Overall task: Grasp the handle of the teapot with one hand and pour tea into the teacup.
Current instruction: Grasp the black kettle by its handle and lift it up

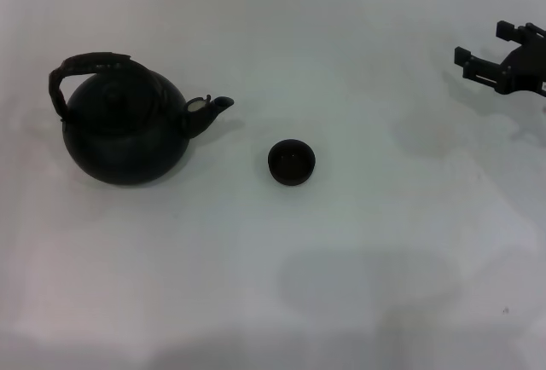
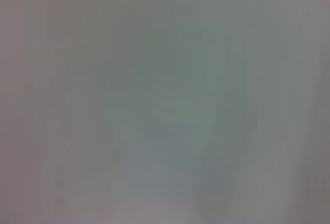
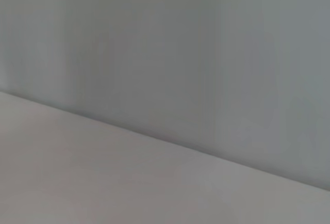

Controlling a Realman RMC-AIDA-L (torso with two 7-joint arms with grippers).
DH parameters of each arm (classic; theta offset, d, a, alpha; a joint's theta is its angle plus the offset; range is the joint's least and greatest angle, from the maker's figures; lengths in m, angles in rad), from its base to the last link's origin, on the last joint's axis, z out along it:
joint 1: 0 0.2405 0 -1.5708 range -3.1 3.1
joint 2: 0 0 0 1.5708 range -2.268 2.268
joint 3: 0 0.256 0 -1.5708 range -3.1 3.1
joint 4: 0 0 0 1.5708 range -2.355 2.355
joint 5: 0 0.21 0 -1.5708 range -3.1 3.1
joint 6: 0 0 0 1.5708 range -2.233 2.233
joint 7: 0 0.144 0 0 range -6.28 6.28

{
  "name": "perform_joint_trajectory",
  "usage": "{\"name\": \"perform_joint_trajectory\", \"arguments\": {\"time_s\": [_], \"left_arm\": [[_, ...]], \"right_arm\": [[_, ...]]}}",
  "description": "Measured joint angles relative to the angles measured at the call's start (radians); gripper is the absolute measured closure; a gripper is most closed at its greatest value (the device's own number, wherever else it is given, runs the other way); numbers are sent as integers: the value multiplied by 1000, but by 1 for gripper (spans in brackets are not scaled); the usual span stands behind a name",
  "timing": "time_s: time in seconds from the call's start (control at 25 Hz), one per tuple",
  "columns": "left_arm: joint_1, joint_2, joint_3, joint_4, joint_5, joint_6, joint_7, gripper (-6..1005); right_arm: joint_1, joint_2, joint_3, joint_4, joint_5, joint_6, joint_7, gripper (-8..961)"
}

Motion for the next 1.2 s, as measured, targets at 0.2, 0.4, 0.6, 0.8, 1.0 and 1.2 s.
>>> {"name": "perform_joint_trajectory", "arguments": {"time_s": [0.2,0.4,0.6,0.8,1.0,1.2], "left_arm": [[-19,-1,-2,87,5,67,-87,198],[-48,-1,-4,43,77,83,-68,198],[-53,-1,-21,-77,99,78,8,199],[-33,0,-22,-171,96,66,44,199],[0,0,-21,-289,100,37,119,200],[17,0,-21,-353,101,20,160,200]], "right_arm": [[13,5,0,1,3,-5,0,95],[17,6,0,11,8,-6,0,95],[17,6,5,26,10,-11,0,95],[13,6,4,35,11,-15,0,95],[12,4,7,38,10,-29,-1,95],[12,3,7,38,7,-42,-1,95]]}}
